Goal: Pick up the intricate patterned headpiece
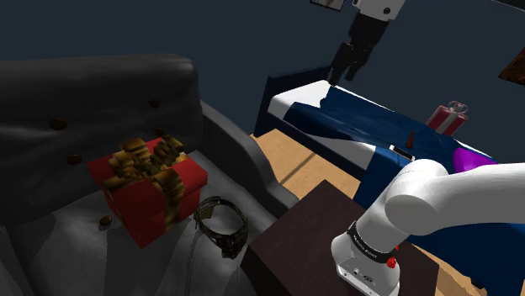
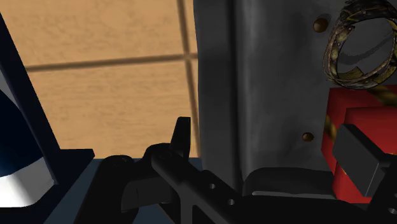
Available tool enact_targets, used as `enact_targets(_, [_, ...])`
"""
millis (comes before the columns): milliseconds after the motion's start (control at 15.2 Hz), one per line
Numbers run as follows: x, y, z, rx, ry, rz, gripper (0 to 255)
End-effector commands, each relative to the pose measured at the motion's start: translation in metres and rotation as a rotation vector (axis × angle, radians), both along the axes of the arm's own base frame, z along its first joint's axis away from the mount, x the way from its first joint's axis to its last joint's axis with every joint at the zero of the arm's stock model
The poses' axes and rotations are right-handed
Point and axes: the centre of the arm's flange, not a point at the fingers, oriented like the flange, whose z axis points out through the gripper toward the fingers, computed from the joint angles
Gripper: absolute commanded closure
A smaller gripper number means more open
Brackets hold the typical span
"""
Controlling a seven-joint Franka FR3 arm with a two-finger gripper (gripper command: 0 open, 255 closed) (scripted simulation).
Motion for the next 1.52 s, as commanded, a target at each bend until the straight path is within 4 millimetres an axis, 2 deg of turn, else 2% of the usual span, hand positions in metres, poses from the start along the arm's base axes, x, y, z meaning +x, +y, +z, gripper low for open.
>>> enact_targets(0, [0.0,0.0,0.0,0.0,0.0,0.0,0])
enact_targets(1452, [0.049,0.174,-0.226,0.013,0.047,0.028,0])
